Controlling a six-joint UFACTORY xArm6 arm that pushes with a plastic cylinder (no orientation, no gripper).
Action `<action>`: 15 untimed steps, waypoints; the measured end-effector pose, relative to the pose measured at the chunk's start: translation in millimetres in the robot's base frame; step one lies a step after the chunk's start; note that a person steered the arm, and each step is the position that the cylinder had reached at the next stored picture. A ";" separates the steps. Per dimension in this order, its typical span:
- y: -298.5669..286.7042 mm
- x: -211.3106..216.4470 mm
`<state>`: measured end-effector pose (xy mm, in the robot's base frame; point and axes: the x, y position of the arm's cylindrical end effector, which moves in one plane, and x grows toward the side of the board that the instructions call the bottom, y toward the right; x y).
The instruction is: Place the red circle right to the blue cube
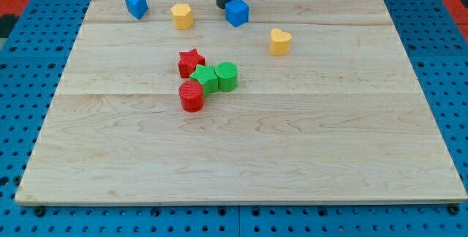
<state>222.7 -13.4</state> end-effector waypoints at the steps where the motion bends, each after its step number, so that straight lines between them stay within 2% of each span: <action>1: -13.7 -8.2; 3: -47.4 -27.8; 5: -58.7 -8.4; 7: -67.9 39.6; 9: -107.5 30.8; 10: -109.3 94.8; 11: -108.3 112.6; 12: -133.7 173.3; 13: -131.5 215.3; 14: -114.5 236.6; 15: -48.8 239.2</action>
<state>461.9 -62.2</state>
